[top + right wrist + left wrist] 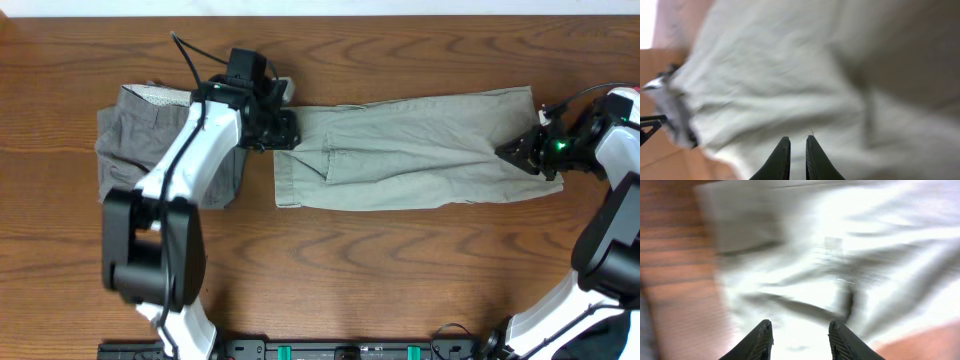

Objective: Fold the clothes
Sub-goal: 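Smooth folded strip with left gripper and straighten right end with right gripper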

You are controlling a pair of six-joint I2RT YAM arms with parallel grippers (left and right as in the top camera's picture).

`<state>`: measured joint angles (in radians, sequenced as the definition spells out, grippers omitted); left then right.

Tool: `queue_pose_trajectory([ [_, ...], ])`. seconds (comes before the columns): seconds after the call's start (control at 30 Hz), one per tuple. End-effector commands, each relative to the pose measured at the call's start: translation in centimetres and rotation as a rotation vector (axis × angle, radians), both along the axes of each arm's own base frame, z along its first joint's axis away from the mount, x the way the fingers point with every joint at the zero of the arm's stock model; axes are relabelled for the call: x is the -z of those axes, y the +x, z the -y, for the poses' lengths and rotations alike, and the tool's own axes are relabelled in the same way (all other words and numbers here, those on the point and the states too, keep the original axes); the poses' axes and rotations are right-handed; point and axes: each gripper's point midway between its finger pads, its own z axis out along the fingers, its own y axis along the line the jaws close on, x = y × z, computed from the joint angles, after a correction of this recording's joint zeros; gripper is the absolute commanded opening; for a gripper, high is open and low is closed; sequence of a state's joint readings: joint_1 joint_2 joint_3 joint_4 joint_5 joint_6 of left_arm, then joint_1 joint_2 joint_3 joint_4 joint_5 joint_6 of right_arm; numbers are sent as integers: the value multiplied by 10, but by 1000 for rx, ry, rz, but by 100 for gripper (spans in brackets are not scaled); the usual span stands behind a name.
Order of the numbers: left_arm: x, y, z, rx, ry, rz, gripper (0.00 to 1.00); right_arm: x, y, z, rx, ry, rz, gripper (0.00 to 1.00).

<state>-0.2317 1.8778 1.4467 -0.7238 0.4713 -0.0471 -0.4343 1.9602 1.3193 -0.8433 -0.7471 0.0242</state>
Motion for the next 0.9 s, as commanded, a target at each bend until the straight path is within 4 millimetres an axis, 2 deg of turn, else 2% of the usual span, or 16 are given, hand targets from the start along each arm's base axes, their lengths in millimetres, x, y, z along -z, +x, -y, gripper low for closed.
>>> queue_pose_trajectory([
  [0.0, -23, -30, 49, 142, -130, -28, 39, -15, -8, -22, -55, 41, 8, 10],
  [0.07, -13, -47, 66, 212, -114, -47, 39, -2, -22, -17, -28, -26, -111, 10],
  [0.13, 6, -62, 77, 265, -59, -66, 40, 11, -36, -8, 2, -114, -223, 10],
  [0.17, 21, -69, 79, 280, 0, -78, 40, 14, -43, -5, 6, -142, -261, 9],
  [0.33, 67, -91, 77, 315, 134, -164, 40, 13, -56, -10, -6, -129, -321, 10],
  [0.4, 82, -93, 67, 286, 197, -203, 40, 14, -59, -10, -14, -137, -331, 10],
  [0.53, 105, -89, 31, 185, 373, -246, 38, 18, -63, -3, -14, -185, -352, 11],
  [0.67, 111, -87, 6, 140, 446, -278, 29, 26, -69, 16, 37, -291, -414, 10],
  [0.87, 111, -80, -5, 104, 439, -284, 28, 45, -74, 42, 175, -432, -478, 1],
])
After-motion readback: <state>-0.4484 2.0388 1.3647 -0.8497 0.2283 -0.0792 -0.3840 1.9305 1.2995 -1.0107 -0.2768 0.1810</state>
